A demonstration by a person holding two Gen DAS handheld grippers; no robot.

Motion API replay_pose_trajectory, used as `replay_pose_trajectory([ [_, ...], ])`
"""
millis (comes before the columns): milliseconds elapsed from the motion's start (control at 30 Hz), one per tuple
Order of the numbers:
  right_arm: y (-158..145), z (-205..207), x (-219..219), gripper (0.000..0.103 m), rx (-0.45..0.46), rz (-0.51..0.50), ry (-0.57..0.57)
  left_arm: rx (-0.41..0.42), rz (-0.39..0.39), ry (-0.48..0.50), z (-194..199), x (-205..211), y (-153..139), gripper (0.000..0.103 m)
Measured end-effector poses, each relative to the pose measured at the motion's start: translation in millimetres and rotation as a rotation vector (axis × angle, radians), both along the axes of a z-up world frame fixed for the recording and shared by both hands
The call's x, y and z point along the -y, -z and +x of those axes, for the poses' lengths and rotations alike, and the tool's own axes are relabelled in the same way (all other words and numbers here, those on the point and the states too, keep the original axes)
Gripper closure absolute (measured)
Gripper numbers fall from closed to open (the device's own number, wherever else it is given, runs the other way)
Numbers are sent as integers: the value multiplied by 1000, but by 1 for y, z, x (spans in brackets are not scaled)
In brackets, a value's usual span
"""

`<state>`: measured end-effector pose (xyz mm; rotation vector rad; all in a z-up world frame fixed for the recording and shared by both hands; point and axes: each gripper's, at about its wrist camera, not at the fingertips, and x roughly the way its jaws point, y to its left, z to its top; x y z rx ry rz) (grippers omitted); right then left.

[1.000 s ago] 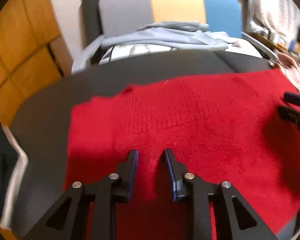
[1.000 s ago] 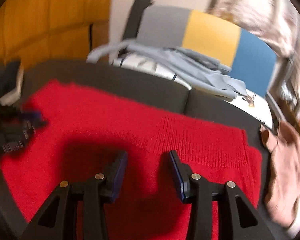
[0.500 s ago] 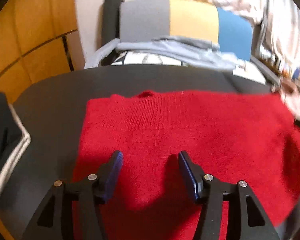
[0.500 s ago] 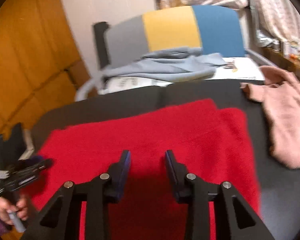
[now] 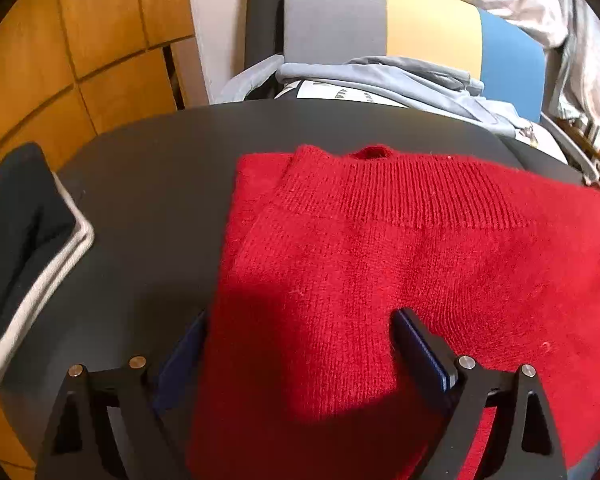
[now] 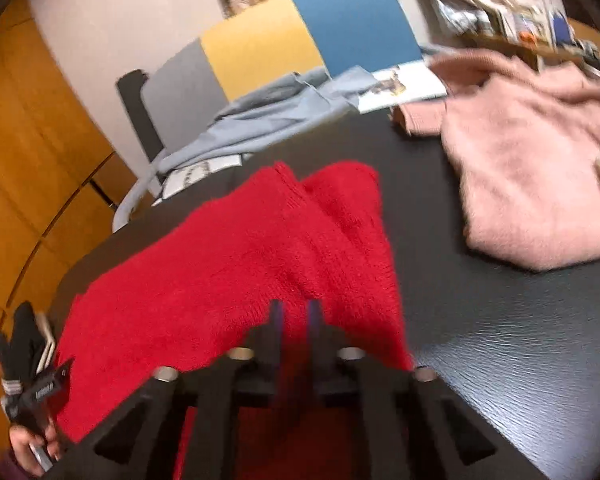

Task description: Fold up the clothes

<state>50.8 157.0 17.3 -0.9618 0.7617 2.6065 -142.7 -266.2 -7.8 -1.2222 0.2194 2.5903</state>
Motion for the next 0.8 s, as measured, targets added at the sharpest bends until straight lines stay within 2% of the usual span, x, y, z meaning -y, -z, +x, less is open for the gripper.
replay_pose_trajectory([
  [67,-8,20,-6,76,-24,-28,37,-6,30,6,15,1,-4,11],
  [167,-7,47,-17,68,-15,-132,87,-20,70,25,37,1,-10,11],
  [267,1,76,-19,59,9,-197,126,-70,66,87,60,-8,-15,11],
  [333,10,91,-20,57,27,-227,160,-89,83,141,74,-14,-20,12],
  [433,22,108,-21,54,16,-298,232,-98,139,227,92,-29,-25,21],
  [500,31,110,-22,53,-16,-354,252,-96,160,288,101,-43,-26,30],
  [567,35,108,-20,52,-46,-411,260,-95,154,330,105,-58,-26,34],
  [700,43,106,-12,52,-86,-550,270,-84,185,391,122,-77,-27,34],
  [800,44,102,-7,52,-107,-554,264,-73,196,430,129,-89,-23,34],
])
